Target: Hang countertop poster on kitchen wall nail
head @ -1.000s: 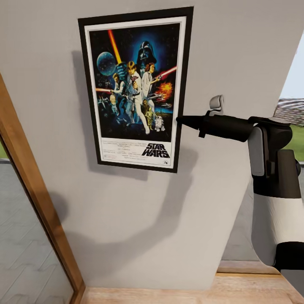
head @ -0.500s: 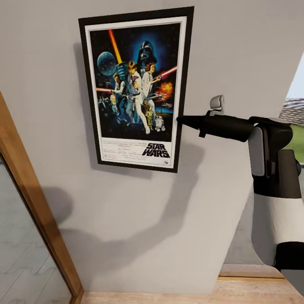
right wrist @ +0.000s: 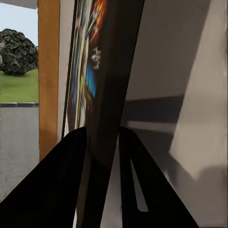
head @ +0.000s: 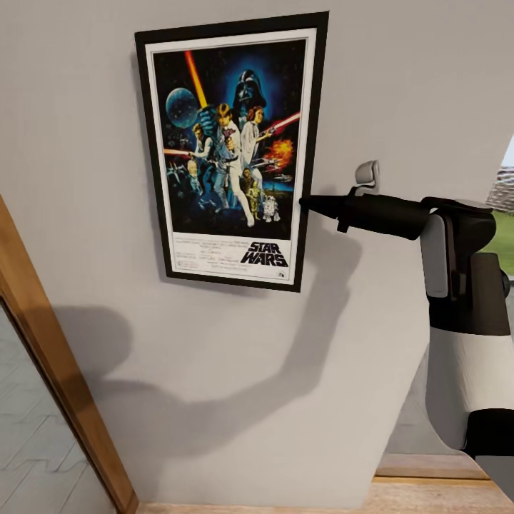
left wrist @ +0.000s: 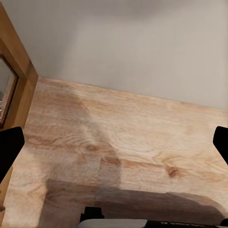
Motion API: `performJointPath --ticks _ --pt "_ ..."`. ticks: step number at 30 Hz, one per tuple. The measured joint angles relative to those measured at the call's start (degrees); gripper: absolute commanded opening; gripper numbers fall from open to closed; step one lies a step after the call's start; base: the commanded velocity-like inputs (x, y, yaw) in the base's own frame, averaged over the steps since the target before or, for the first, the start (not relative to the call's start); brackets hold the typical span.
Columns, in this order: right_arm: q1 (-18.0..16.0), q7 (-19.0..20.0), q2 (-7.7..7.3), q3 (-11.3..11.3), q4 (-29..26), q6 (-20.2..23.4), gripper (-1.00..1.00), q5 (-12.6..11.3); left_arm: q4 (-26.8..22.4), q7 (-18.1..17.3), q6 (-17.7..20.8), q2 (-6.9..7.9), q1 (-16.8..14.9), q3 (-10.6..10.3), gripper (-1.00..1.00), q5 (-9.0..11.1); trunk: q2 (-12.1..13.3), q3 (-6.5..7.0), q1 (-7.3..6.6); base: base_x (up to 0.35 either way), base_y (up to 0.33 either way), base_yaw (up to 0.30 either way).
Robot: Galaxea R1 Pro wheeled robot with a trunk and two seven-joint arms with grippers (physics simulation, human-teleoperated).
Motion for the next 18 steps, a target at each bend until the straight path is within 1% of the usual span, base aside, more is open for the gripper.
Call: performJointPath --ticks 18 --pt "0.0 0.0 -0.03 0.0 0.0 0.0 -1.00 0.0 -0.1 0.0 0.0 -0.13 0.0 0.0 1.00 0.0 0.0 0.00 0.00 0.000 0.000 0.000"
